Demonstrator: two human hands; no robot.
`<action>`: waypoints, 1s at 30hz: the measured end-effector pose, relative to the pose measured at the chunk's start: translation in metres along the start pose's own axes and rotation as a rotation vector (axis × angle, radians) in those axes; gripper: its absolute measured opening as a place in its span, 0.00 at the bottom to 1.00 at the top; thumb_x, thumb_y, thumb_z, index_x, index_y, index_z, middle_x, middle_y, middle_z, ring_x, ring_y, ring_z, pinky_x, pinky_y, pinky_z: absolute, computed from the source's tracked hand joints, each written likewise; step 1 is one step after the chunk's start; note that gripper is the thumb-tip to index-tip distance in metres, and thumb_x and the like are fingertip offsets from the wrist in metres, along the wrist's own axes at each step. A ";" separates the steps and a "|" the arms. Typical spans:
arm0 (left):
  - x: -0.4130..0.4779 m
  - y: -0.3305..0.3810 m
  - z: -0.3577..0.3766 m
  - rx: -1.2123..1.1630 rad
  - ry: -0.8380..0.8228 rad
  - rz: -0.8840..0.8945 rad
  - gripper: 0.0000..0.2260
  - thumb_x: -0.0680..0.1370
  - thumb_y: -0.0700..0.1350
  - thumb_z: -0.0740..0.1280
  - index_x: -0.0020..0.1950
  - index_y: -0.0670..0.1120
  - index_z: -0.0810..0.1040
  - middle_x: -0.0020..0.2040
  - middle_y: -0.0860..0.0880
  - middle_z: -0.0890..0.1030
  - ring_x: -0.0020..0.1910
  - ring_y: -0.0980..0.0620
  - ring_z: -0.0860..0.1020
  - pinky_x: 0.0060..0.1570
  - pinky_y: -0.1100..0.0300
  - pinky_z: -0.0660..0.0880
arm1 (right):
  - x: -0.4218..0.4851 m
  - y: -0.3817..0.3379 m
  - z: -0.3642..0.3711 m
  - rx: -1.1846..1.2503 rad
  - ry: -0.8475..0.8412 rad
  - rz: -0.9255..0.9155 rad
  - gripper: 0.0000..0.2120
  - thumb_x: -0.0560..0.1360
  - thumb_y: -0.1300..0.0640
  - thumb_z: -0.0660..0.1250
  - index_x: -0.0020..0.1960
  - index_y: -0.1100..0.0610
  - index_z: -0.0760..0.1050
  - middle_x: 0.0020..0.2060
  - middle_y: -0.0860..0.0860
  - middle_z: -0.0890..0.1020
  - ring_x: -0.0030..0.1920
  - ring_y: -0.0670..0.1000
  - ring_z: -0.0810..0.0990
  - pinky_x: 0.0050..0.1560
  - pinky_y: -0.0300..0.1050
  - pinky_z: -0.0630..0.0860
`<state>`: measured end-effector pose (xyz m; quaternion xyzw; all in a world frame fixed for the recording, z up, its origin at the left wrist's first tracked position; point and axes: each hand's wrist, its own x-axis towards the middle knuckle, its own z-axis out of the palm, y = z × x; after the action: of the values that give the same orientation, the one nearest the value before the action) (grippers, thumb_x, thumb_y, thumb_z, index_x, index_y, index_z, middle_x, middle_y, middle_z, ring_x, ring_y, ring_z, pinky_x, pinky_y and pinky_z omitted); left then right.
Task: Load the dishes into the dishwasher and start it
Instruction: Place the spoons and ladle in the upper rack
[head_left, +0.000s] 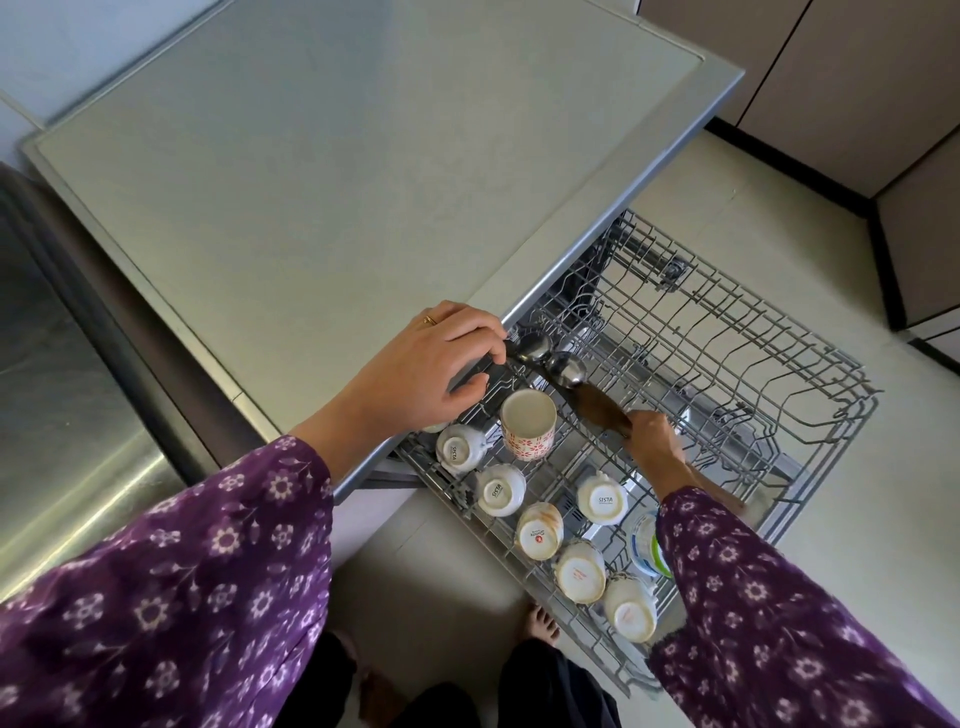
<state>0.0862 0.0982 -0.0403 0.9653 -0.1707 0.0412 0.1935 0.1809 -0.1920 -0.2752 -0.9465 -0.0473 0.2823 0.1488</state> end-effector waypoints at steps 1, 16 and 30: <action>0.000 0.000 0.000 -0.003 0.004 -0.002 0.08 0.74 0.44 0.62 0.51 0.47 0.78 0.56 0.52 0.76 0.56 0.52 0.71 0.57 0.61 0.65 | -0.001 0.002 0.001 0.005 0.003 -0.001 0.11 0.75 0.67 0.65 0.56 0.59 0.77 0.42 0.57 0.80 0.40 0.54 0.81 0.46 0.47 0.80; 0.000 0.002 -0.002 -0.006 0.015 -0.007 0.06 0.74 0.42 0.66 0.50 0.47 0.78 0.56 0.52 0.76 0.55 0.52 0.71 0.55 0.56 0.69 | -0.028 0.057 0.008 0.095 0.114 0.012 0.10 0.70 0.62 0.73 0.52 0.58 0.82 0.40 0.55 0.81 0.36 0.52 0.80 0.40 0.43 0.78; -0.001 0.001 -0.001 0.005 0.010 -0.001 0.07 0.74 0.44 0.64 0.50 0.47 0.78 0.57 0.53 0.76 0.56 0.52 0.71 0.56 0.58 0.67 | -0.057 0.075 0.001 -0.011 0.145 -0.020 0.10 0.71 0.62 0.73 0.52 0.60 0.81 0.41 0.55 0.80 0.38 0.54 0.81 0.41 0.46 0.79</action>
<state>0.0854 0.0980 -0.0396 0.9656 -0.1692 0.0462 0.1920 0.1331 -0.2731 -0.2693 -0.9648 -0.0477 0.2112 0.1494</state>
